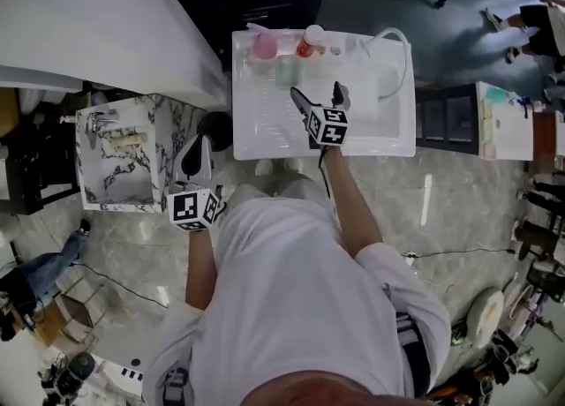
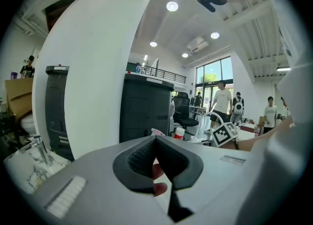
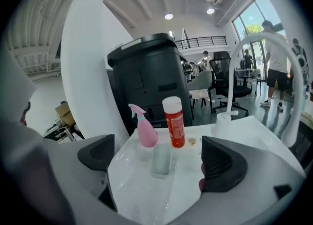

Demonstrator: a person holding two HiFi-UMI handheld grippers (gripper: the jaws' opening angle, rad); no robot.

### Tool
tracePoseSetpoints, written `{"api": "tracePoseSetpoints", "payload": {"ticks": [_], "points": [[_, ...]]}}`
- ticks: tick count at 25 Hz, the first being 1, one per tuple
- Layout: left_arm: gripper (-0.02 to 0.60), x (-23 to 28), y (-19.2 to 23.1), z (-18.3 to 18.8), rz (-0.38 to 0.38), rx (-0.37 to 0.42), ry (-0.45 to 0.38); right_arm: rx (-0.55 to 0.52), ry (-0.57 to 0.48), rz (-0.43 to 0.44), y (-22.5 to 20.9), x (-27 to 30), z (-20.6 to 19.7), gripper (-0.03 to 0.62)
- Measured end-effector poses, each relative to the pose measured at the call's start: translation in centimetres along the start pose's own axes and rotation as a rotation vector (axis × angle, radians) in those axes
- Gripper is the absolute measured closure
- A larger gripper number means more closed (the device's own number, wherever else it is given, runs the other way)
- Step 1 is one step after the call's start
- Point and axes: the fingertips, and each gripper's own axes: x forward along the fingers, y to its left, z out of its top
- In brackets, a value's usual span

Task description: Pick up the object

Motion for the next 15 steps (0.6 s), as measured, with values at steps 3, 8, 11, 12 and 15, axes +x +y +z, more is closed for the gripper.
{"api": "tracePoseSetpoints", "payload": {"ticks": [3, 8, 11, 12, 15], "points": [[0.583, -1.3, 0.1, -1.0, 0.050, -0.013, 0.037, 0.060, 0.069, 0.023, -1.2, 3.6, -2.7, 0.042], [0.583, -3.7, 1.0, -2.5, 0.159, -0.043, 0.091, 0.097, 0.176, 0.053, -2.6, 9.6, -6.9, 0.063], [0.583, -5.4, 1.7, -3.0, 0.228, -0.051, 0.125, 0.122, 0.227, 0.080, -2.8, 12.7, -9.2, 0.081], [0.583, -6.0, 2.0, -3.3, 0.251, -0.055, 0.138, 0.127, 0.240, 0.087, -2.8, 13.6, -9.8, 0.089], [0.583, -7.7, 2.7, -4.1, 0.321, -0.070, 0.172, 0.131, 0.273, 0.109, -2.8, 16.0, -11.2, 0.115]]}}
